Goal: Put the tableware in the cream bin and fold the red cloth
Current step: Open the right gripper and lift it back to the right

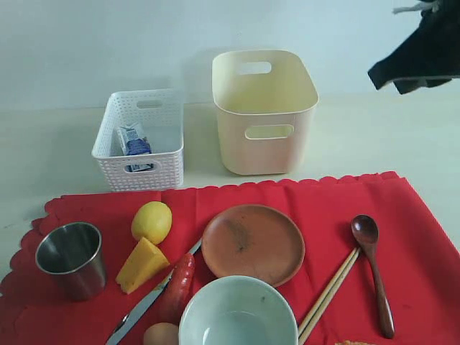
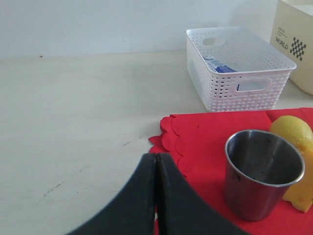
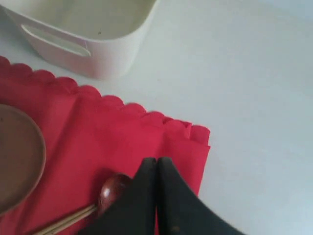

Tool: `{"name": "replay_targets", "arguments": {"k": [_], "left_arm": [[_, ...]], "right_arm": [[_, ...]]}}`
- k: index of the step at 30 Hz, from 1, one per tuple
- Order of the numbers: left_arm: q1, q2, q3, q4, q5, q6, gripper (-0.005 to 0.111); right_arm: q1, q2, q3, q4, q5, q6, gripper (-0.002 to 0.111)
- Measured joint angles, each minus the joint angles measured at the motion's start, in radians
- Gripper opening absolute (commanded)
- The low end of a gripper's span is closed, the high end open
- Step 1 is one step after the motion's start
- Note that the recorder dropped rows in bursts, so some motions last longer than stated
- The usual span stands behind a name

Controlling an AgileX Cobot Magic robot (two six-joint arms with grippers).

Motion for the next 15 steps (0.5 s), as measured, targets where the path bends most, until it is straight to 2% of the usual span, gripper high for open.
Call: {"name": "replay_targets", "arguments": {"k": [15], "left_arm": [[0.0,0.0,0.0,0.0,0.0,0.0,0.0]], "right_arm": [[-0.021,0.01,0.124,0.034,-0.115,0.039,0.0]]}}
